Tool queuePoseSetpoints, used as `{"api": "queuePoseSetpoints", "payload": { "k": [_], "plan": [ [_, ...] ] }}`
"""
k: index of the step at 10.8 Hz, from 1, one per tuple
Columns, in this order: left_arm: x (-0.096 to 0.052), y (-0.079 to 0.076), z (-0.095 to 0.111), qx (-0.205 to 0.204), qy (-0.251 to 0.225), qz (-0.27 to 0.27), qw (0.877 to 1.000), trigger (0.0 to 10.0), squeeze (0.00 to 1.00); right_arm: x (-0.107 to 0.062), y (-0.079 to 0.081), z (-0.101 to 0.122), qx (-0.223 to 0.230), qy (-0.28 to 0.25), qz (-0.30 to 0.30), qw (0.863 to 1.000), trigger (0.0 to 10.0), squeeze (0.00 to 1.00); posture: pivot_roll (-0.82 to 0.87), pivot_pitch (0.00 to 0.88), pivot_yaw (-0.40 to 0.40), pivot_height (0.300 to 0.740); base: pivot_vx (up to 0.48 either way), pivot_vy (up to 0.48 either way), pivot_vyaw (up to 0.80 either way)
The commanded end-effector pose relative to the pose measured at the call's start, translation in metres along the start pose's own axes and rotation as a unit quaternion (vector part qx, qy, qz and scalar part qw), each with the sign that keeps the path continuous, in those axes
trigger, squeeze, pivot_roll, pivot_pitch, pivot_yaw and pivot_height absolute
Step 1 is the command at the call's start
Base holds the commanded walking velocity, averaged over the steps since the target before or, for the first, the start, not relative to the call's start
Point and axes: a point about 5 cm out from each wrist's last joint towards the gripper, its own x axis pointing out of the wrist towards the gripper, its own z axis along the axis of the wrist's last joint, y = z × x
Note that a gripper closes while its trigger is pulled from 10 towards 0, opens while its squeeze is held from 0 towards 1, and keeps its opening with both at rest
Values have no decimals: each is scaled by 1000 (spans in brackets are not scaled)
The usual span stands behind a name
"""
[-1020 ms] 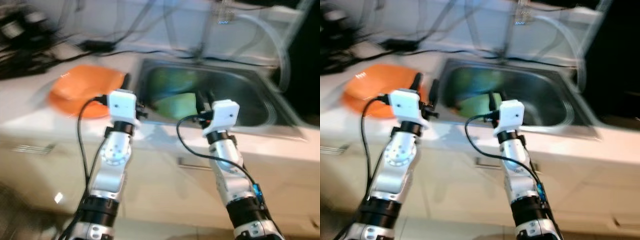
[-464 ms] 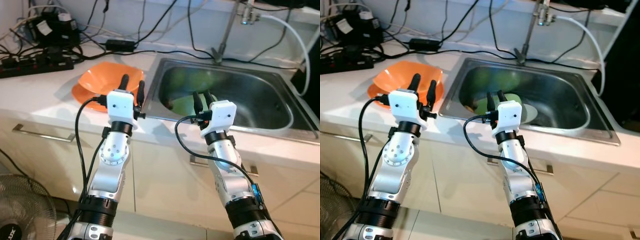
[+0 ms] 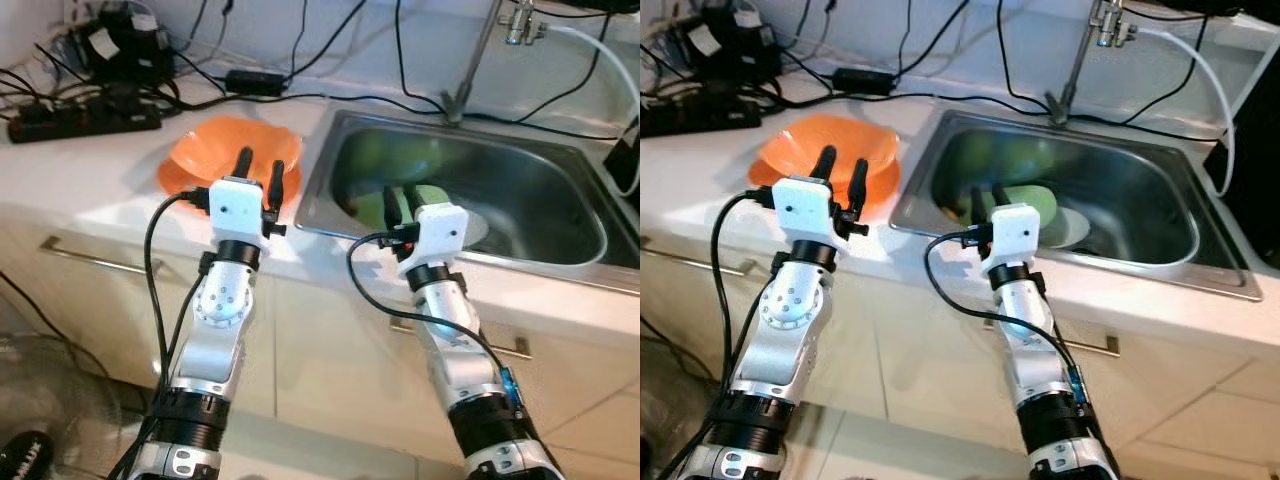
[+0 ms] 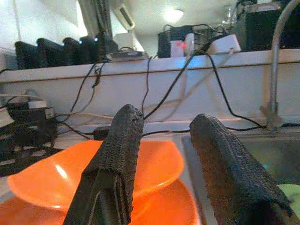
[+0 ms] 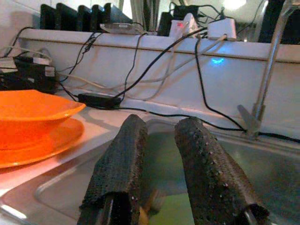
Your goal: Kitchen organization
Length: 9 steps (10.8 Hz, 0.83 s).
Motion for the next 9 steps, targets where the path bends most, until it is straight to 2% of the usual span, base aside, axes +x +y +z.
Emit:
{"api": "queuePoseSetpoints", "payload": {
  "k": [1,9],
  "plan": [
    [1,-5,0,-2,4,-9,1000,10000,0,2,-3,0,-5,3,-5,1000,10000,0,191,15,-57,740,0,0,0],
    [1,-4,1,-1,1,-8,1000,10000,0,1,-2,-2,-4,5,-2,1000,10000,0,193,0,-56,740,302,0,0]
  ]
}}
